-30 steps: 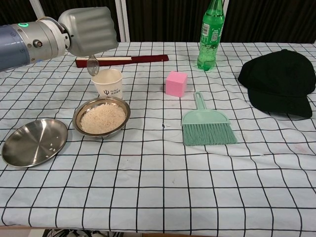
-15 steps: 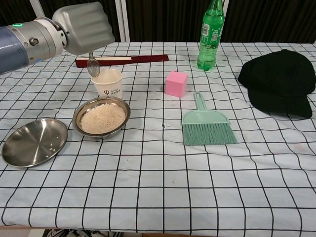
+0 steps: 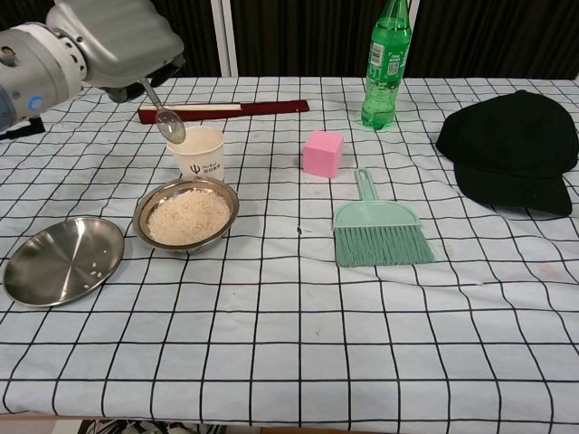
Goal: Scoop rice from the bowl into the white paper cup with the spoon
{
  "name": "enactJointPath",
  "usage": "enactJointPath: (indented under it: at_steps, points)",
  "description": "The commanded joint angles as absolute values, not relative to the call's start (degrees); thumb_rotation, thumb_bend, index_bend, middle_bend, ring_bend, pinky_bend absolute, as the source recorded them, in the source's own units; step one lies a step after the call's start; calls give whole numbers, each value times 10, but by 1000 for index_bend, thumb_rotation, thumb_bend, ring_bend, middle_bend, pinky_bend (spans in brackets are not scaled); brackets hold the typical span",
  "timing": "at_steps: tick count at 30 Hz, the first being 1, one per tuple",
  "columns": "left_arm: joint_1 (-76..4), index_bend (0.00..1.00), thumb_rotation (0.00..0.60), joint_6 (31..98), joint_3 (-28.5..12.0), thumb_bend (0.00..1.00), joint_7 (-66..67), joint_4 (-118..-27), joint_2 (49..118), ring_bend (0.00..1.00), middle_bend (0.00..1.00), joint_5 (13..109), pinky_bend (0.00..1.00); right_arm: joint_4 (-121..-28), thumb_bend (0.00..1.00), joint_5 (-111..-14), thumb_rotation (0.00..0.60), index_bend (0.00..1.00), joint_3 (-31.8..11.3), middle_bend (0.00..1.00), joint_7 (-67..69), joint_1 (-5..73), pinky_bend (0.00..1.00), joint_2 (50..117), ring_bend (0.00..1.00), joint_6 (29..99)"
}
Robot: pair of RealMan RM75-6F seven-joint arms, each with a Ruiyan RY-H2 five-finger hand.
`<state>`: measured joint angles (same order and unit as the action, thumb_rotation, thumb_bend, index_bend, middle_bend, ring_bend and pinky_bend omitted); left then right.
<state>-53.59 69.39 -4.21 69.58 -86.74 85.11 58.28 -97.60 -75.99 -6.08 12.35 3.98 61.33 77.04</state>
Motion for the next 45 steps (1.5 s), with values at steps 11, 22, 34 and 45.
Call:
enactJointPath:
  at_steps: [11,22,34,45]
  points:
    - [-430,630,600,733,30,395,610,-972,789,1000,1000,595,1000,-977,302,-759,600,62,-61,0,120,40,211,614,0,771]
    - [-389,620,600,722,55,389,586,-953,813,1000,998,582,1000,-976,303,-759,600,62,-61,0,121,40,211,614,0,771]
    - [-363,585,600,712,61,295,573,-925,830,1000,994,572,1000,-976,303,-759,600,62,-62,0,121,40,210,614,0,772]
    - [-346,443,600,720,48,151,551,-928,819,1000,975,576,1000,-976,304,-762,600,62,-60,0,117,39,211,615,0,774]
